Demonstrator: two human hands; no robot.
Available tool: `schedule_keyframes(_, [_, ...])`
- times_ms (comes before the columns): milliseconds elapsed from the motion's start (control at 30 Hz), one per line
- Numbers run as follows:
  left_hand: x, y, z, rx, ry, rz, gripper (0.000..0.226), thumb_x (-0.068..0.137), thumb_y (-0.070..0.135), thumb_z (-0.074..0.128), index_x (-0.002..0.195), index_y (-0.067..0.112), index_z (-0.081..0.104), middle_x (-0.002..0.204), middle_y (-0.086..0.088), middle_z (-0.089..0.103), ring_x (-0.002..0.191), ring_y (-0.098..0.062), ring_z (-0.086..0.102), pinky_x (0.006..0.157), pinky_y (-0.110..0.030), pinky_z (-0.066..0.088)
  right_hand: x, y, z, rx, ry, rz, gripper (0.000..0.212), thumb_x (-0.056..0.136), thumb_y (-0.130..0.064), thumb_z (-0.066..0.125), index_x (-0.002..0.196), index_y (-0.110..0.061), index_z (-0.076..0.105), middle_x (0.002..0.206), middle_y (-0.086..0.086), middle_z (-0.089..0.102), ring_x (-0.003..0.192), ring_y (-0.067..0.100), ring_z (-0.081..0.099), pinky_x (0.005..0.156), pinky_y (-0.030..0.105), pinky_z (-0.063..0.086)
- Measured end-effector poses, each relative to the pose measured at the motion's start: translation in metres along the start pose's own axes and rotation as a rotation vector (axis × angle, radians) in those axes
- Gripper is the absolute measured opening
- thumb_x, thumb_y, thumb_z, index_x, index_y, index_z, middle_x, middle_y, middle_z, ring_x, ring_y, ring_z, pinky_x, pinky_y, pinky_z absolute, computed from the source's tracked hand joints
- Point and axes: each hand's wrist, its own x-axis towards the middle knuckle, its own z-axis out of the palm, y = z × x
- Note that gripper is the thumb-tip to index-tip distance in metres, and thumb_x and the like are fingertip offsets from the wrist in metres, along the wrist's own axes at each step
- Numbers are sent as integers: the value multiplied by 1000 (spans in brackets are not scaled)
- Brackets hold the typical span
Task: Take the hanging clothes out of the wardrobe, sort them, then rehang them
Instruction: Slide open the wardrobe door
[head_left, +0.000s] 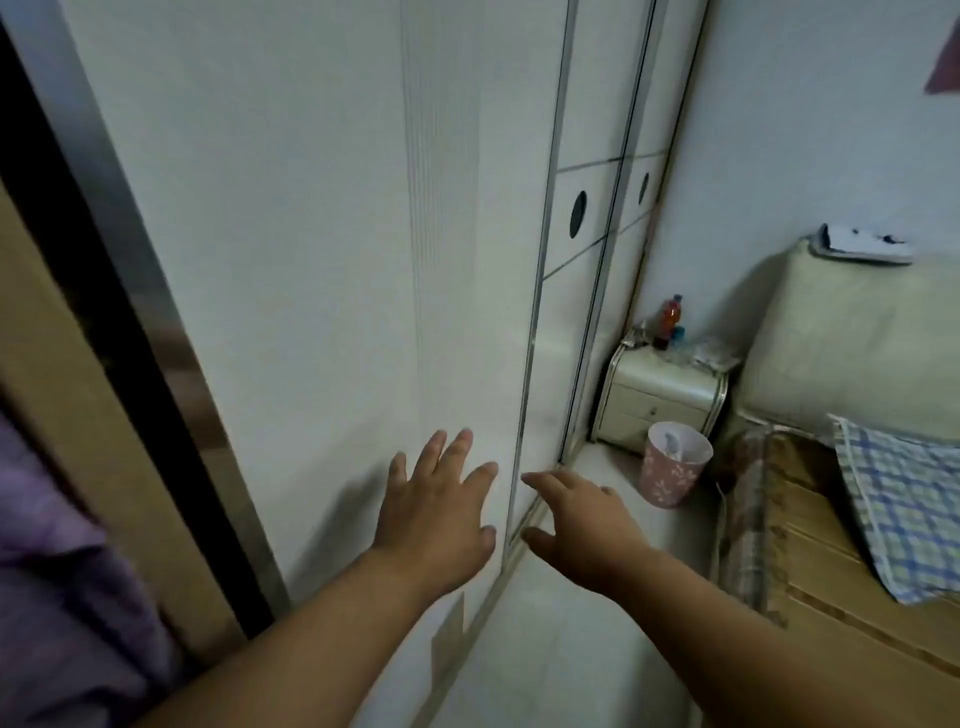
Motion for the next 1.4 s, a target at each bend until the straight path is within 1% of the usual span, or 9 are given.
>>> schedule_keyframes(200, [84, -7, -74, 106, 383, -75, 65, 90, 57, 40, 147, 37, 18, 160, -1, -8, 145, -27, -16, 116, -51, -2, 97, 3, -74, 110, 365, -155, 66, 90, -45, 54, 147, -32, 23, 151, -6, 33, 136, 15, 34, 113, 40, 29])
schedule_keyframes(367, [106, -30, -141, 252, 718, -176, 63, 75, 59, 49, 132, 32, 50, 153, -10, 30, 143, -36, 19, 109, -57, 22, 154, -22, -145, 240, 686, -392, 65, 87, -40, 61, 145, -31, 32, 149, -2, 36, 136, 17, 35, 111, 41, 33])
schedule_keyframes(600, [104, -58, -214, 413, 1003, -429, 67, 75, 64, 36, 137, 38, 38, 157, -7, 18, 146, -32, 4, 108, -60, 11, 218, -71, -233, 401, 1050, -838, 65, 81, -37, 60, 140, -28, 35, 150, 5, 35, 137, 20, 32, 108, 42, 35])
schedule_keyframes(667, [102, -64, -230, 474, 1032, -511, 70, 76, 65, 35, 141, 40, 31, 159, -5, 8, 146, -29, -5, 108, -59, 6, 232, -86, -254, 408, 1126, -973, 64, 81, -36, 61, 139, -26, 35, 150, 9, 35, 138, 23, 30, 107, 44, 35])
schedule_keyframes(767, [98, -72, -253, 536, 1064, -717, 75, 79, 74, 31, 146, 48, 7, 156, 1, -23, 140, -25, -30, 109, -59, -4, 250, -108, -281, 357, 1163, -1171, 62, 83, -43, 57, 139, -26, 36, 151, 11, 33, 141, 27, 27, 105, 55, 34])
schedule_keyframes(867, [97, -74, -271, 619, 1037, -843, 88, 71, 87, 18, 144, 48, -13, 151, -1, -38, 137, -28, -36, 108, -60, -8, 261, -123, -303, 213, 1132, -1261, 64, 87, -53, 48, 144, -30, 30, 157, 6, 20, 145, 22, 10, 112, 56, 16])
schedule_keyframes(967, [95, -77, -282, 690, 996, -886, 95, 66, 93, 13, 145, 46, -15, 152, -4, -34, 139, -30, -32, 108, -61, -9, 272, -129, -317, 103, 1144, -1249, 68, 89, -61, 32, 149, -34, 14, 160, 1, 4, 145, 19, -6, 113, 52, -1])
schedule_keyframes(1100, [93, -80, -285, 769, 945, -877, 95, 70, 89, 18, 149, 40, 2, 159, -10, -13, 144, -37, -12, 106, -68, 7, 281, -130, -317, 85, 1203, -1243, 69, 88, -63, 31, 149, -33, 17, 159, 3, 10, 146, 22, 3, 109, 51, 4])
schedule_keyframes(1400, [113, -70, -283, 774, 960, -904, 92, 71, 86, 24, 149, 42, 2, 159, -10, -10, 145, -37, -10, 107, -67, 8, 293, -117, -319, 97, 1230, -1260, 69, 85, -62, 34, 147, -33, 25, 158, 3, 18, 145, 23, 12, 108, 53, 12])
